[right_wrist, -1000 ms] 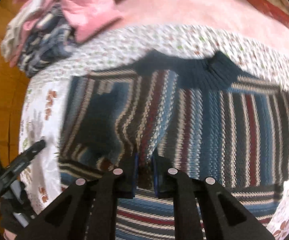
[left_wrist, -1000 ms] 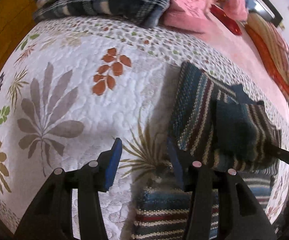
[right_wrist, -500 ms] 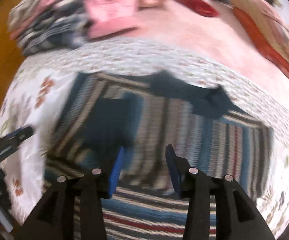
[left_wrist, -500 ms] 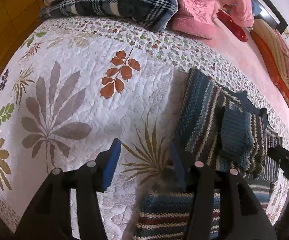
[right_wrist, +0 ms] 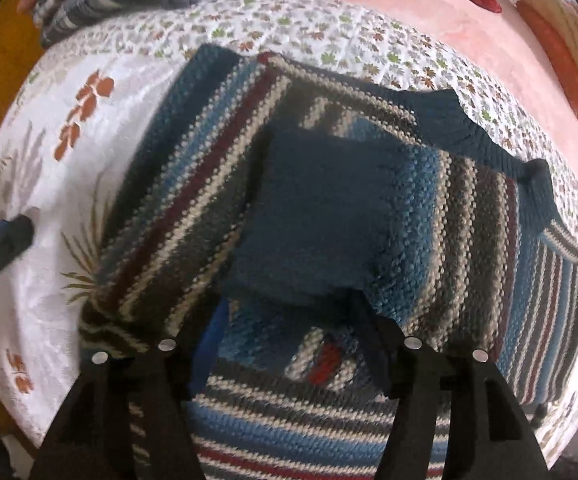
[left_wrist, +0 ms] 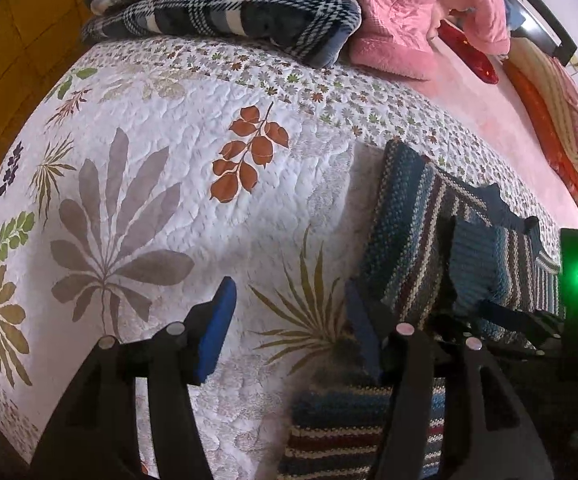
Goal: Fold small clothes
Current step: 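Grasp the sweater hem with the right tool and lift it toward the collar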
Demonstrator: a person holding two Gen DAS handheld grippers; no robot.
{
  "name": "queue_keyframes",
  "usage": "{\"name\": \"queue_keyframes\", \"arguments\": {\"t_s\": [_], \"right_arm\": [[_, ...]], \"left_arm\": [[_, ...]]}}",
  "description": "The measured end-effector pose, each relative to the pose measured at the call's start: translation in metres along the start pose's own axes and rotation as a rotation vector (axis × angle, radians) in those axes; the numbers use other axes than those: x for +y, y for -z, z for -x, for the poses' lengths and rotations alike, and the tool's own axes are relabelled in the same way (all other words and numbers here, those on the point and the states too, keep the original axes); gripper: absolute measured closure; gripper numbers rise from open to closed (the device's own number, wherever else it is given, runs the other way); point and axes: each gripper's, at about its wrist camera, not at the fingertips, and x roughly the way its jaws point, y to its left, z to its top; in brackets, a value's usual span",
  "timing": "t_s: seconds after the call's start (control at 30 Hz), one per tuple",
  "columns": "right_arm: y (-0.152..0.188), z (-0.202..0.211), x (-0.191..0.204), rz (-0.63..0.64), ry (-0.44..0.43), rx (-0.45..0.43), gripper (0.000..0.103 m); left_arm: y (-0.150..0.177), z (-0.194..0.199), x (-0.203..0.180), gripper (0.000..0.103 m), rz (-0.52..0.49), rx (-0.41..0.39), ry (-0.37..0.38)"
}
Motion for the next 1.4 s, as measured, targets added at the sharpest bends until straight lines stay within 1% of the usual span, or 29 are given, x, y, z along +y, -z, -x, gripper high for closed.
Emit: {"name": "queue_keyframes", "arguments": {"t_s": [0.03, 0.07, 0.1, 0.13, 0.17, 0.2, 0.23, 0.33, 0.47, 0.5, 0.57, 0.6, 0.7, 0.73, 0.77, 0.8, 0.9, 0.97, 1.03, 1.1, 1.17, 1.2, 1.23, 1.33, 1.4], "right_arm": [[0.001, 0.0, 0.0, 0.005, 0.025, -0.007, 0.058], [0.001, 0.001, -0.002, 0.005, 0.033, -0.012, 0.061], [0.003, 0.003, -0.005, -0.003, 0.018, -0.017, 0.073], [0.003, 0.007, -0.012, -0.019, -0.004, -0.029, 0.088], [0.005, 0.012, -0.02, -0.037, -0.035, -0.038, 0.089], [0.006, 0.017, -0.028, -0.061, -0.083, -0.046, 0.094], [0.009, 0.025, -0.039, -0.096, -0.128, -0.062, 0.095], [0.02, 0.05, -0.073, -0.17, -0.222, -0.114, 0.095], [0.037, 0.079, -0.124, -0.26, -0.303, -0.168, 0.095], [0.034, 0.083, -0.129, -0.272, -0.309, -0.173, 0.095], [0.043, 0.091, -0.156, -0.315, -0.328, -0.185, 0.095], [0.042, 0.094, -0.164, -0.331, -0.334, -0.188, 0.095], [0.052, 0.097, -0.201, -0.398, -0.341, -0.201, 0.095], [0.059, 0.098, -0.219, -0.428, -0.34, -0.203, 0.095], [0.065, 0.098, -0.229, -0.452, -0.34, -0.202, 0.095], [0.072, 0.094, -0.244, -0.488, -0.342, -0.195, 0.095], [0.083, 0.079, -0.268, -0.542, -0.326, -0.175, 0.095], [0.096, 0.063, -0.286, -0.581, -0.322, -0.141, 0.094], [0.11, 0.05, -0.299, -0.618, -0.334, -0.112, 0.089], [0.119, 0.042, -0.309, -0.647, -0.322, -0.097, 0.084], [0.127, 0.036, -0.322, -0.685, -0.367, -0.111, 0.065], [0.132, 0.033, -0.328, -0.712, -0.414, -0.124, 0.051], [0.134, 0.031, -0.331, -0.727, -0.437, -0.128, 0.047], [0.137, 0.024, -0.336, -0.751, -0.486, -0.132, 0.047], [0.137, 0.019, -0.338, -0.754, -0.481, -0.121, 0.047]], "left_arm": [[0.0, 0.0, -0.001, 0.047, -0.004, 0.001, -0.002], [0.001, -0.001, -0.002, 0.047, -0.01, 0.002, -0.005], [0.001, -0.001, -0.002, 0.047, -0.013, 0.002, -0.006], [0.001, -0.001, -0.003, 0.047, -0.015, 0.002, -0.007], [0.002, -0.001, -0.003, 0.047, -0.017, 0.002, -0.007], [0.002, -0.001, -0.003, 0.047, -0.018, 0.001, -0.006], [0.003, -0.001, -0.004, 0.047, -0.021, 0.0, -0.006], [0.004, -0.002, -0.007, 0.047, -0.033, -0.001, -0.011], [0.006, -0.005, -0.012, 0.046, -0.059, 0.005, -0.021], [0.006, -0.006, -0.014, 0.046, -0.067, 0.004, -0.024], [0.007, -0.006, -0.016, 0.046, -0.078, 0.003, -0.029], [0.008, -0.006, -0.017, 0.046, -0.081, 0.002, -0.03], [0.009, -0.006, -0.021, 0.046, -0.097, 0.002, -0.036], [0.01, -0.006, -0.022, 0.046, -0.103, 0.002, -0.039], [0.01, -0.007, -0.023, 0.046, -0.109, 0.003, -0.041], [0.011, -0.008, -0.024, 0.046, -0.112, 0.003, -0.043], [0.012, -0.009, -0.027, 0.046, -0.124, 0.003, -0.045], [0.012, -0.009, -0.029, 0.046, -0.13, 0.004, -0.046], [0.013, -0.01, -0.032, 0.046, -0.134, 0.005, -0.045], [0.013, -0.01, -0.034, 0.046, -0.139, 0.005, -0.042], [0.014, -0.011, -0.036, 0.046, -0.143, 0.005, -0.036], [0.014, -0.011, -0.037, 0.046, -0.146, 0.005, -0.031], [0.015, -0.011, -0.039, 0.046, -0.149, 0.003, -0.023], [0.016, -0.011, -0.043, 0.045, -0.153, 0.004, 0.003], [0.017, -0.014, -0.044, 0.045, -0.15, 0.012, 0.021]]}}
